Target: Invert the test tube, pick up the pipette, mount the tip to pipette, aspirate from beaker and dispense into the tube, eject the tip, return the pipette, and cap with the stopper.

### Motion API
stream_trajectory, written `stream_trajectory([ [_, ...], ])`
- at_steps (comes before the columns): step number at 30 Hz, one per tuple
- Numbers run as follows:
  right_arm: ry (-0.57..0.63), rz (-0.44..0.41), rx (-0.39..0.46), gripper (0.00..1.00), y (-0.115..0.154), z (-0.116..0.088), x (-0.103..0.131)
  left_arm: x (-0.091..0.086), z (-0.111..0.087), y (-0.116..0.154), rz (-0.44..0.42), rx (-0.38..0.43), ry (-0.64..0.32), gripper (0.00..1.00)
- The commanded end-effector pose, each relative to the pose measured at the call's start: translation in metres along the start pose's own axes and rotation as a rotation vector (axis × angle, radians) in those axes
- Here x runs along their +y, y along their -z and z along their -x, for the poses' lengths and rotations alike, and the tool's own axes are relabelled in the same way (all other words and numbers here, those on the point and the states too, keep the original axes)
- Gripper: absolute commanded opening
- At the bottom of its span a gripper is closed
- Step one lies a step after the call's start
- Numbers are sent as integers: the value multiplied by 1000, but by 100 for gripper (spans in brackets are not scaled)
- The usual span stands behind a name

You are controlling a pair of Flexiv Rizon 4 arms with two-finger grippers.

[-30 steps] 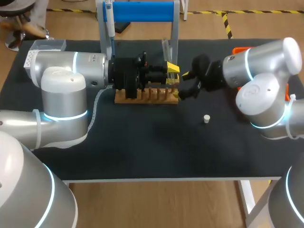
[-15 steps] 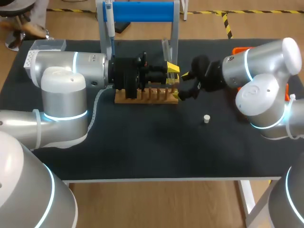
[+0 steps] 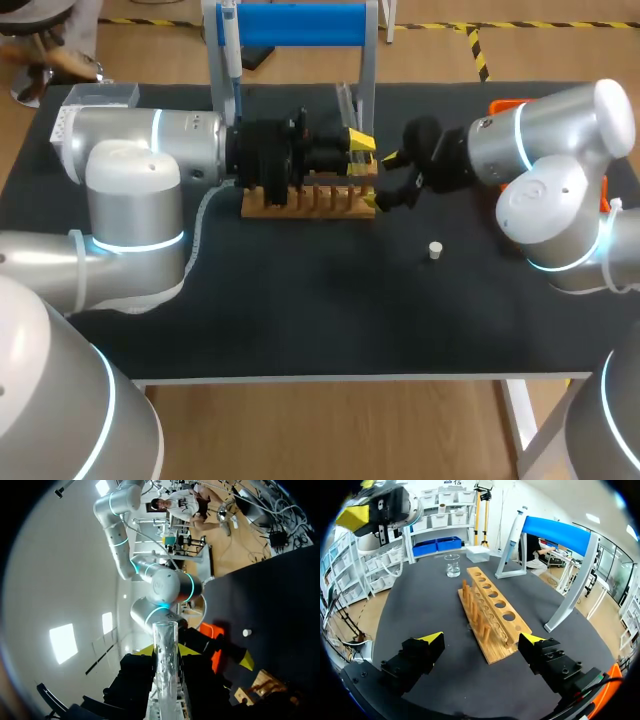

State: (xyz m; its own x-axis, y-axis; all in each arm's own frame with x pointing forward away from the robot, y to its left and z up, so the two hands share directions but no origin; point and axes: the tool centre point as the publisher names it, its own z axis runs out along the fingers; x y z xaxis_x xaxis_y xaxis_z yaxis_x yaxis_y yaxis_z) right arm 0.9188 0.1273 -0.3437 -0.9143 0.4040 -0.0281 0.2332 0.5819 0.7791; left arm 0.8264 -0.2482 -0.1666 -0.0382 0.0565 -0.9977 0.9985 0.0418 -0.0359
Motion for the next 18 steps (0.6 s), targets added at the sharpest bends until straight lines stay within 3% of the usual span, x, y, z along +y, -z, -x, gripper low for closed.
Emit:
stream_trajectory([
  [1,0,-3,1,100,0,0,1,0,19,1,19,61,47,0],
  [10,0,-3,1,100,0,0,1,20,31,-4,9,101,331,0],
  [18,0,-3,1,100,0,0,1,34,28,-8,11,60,604,0],
])
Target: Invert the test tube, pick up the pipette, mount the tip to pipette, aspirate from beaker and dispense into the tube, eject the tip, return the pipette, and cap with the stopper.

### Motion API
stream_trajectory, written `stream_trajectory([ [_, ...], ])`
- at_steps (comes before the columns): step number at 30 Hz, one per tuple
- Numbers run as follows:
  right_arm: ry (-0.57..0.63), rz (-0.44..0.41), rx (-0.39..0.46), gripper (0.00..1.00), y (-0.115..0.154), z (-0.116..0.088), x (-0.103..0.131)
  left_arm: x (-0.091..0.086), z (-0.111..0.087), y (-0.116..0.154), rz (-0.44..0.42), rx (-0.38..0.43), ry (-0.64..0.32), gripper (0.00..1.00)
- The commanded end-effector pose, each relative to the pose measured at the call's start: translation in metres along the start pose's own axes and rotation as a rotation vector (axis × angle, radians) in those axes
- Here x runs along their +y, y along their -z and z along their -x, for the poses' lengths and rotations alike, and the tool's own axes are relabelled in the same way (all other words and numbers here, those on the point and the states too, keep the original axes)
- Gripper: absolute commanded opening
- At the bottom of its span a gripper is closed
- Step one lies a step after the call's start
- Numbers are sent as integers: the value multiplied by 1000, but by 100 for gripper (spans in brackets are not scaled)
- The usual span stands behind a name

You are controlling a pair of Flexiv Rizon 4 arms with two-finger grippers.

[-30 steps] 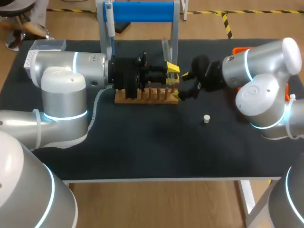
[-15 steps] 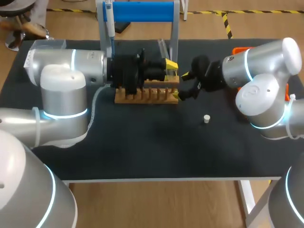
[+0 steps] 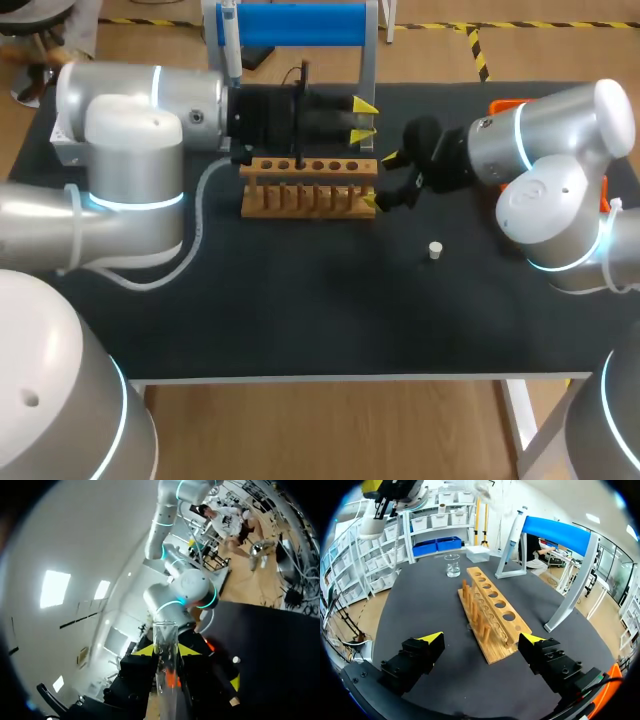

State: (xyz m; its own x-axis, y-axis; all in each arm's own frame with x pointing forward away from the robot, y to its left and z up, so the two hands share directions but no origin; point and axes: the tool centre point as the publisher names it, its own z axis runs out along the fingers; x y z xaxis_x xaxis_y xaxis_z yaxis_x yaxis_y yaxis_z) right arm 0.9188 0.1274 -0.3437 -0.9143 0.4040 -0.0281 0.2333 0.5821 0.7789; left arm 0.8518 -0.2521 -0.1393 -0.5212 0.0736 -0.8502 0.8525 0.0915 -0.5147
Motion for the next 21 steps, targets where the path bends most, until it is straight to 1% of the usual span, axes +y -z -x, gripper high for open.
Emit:
stream_trajectory([
  [1,0,-3,1,100,0,0,0,10,4,-5,8,22,116,0],
  [2,0,-3,1,100,0,0,0,11,5,-4,30,40,131,0],
  [3,0,-3,1,100,0,0,0,11,6,-3,42,51,125,0],
  [21,0,-3,1,100,0,0,0,11,6,-3,42,51,125,0],
])
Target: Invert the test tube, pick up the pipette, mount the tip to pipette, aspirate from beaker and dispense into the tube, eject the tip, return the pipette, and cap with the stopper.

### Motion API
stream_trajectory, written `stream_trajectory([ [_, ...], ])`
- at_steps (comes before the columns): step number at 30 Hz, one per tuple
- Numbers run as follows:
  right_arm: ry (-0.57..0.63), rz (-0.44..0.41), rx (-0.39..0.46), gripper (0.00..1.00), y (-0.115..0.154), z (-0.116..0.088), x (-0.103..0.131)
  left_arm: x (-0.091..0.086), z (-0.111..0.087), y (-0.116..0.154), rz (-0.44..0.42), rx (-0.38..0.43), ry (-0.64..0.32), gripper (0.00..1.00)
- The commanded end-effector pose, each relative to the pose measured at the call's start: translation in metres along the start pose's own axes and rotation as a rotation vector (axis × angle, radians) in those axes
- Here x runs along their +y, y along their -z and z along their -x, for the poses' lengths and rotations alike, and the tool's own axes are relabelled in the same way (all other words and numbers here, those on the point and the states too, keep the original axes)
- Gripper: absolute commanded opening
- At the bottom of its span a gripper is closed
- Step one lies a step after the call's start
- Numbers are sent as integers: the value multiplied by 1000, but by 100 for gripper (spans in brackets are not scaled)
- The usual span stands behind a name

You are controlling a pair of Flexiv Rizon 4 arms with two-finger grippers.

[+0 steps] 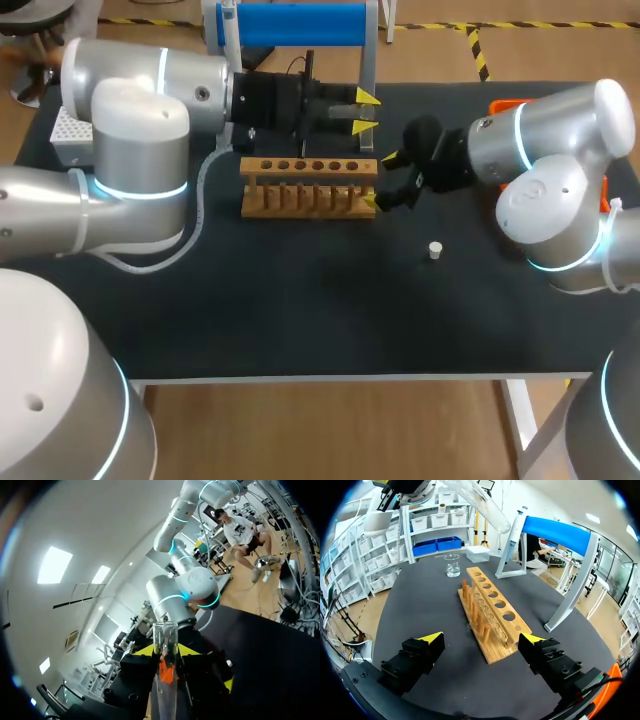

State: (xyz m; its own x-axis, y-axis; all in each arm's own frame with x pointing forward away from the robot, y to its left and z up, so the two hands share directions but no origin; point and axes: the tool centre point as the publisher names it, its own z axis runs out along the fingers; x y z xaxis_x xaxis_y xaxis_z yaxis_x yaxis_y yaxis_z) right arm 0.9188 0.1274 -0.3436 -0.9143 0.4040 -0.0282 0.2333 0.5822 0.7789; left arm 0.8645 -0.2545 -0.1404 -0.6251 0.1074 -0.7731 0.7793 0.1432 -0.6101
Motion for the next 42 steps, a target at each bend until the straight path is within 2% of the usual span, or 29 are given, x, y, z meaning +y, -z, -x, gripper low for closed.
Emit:
stream_trajectory([
  [1,0,-2,1,100,0,0,0,0,1,0,1,2,0,0],
  [5,0,-2,1,100,0,0,0,16,14,7,-36,-59,142,0],
  [16,0,-2,1,100,0,0,0,33,39,18,-7,-113,351,0],
  [20,0,-2,1,100,0,0,0,41,43,23,4,-170,467,0],
  [25,0,-2,1,100,0,0,0,49,48,29,-11,-318,614,0],
  [42,0,-2,1,100,0,0,0,49,48,29,-11,-318,614,0],
])
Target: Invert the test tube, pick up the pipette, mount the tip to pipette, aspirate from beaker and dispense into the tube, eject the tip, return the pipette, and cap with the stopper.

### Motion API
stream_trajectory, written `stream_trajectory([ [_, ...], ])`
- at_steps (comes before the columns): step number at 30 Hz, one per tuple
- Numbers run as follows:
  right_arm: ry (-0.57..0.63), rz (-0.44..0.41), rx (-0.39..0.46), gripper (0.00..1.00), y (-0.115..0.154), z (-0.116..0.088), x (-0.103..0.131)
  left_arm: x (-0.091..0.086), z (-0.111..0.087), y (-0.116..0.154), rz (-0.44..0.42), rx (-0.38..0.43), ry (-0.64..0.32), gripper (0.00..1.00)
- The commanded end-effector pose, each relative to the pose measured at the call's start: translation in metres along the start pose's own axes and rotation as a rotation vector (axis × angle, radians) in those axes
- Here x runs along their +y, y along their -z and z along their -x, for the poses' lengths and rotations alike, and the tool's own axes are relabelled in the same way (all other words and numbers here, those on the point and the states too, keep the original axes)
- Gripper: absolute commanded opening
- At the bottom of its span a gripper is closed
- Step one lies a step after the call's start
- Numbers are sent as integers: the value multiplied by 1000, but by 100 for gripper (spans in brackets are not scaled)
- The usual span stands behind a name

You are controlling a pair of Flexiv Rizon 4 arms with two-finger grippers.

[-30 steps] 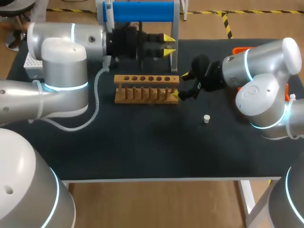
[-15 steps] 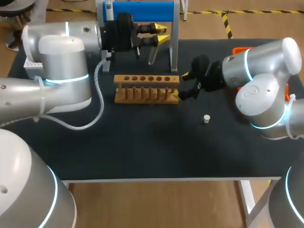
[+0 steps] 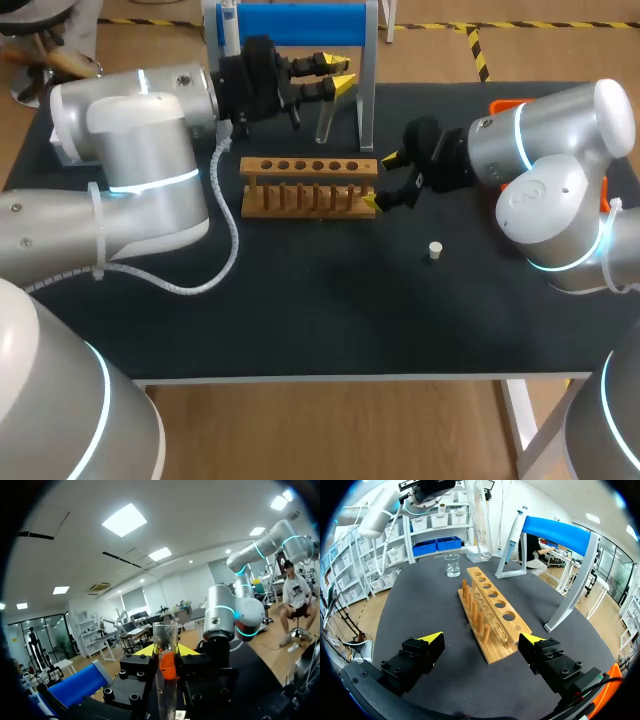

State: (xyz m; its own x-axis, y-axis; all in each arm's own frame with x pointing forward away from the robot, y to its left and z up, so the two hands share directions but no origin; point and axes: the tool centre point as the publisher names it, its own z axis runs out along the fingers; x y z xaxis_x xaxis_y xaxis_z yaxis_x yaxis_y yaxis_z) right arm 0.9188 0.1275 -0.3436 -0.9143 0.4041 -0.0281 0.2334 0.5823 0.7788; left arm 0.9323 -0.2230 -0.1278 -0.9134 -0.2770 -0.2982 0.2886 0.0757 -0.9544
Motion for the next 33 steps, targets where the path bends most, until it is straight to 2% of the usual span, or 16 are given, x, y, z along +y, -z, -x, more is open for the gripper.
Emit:
stream_trajectory([
  [1,0,-2,1,100,0,0,0,0,-1,-1,-1,-7,-1,0],
  [6,0,-2,1,100,0,0,0,0,-1,-1,-1,-7,-1,0],
  [17,0,-2,1,100,0,0,0,8,23,-3,-86,54,141,0],
  [25,0,-2,1,100,0,0,0,13,40,1,-74,112,183,0],
  [33,0,-2,1,100,0,0,0,27,41,3,-89,111,209,0],
])
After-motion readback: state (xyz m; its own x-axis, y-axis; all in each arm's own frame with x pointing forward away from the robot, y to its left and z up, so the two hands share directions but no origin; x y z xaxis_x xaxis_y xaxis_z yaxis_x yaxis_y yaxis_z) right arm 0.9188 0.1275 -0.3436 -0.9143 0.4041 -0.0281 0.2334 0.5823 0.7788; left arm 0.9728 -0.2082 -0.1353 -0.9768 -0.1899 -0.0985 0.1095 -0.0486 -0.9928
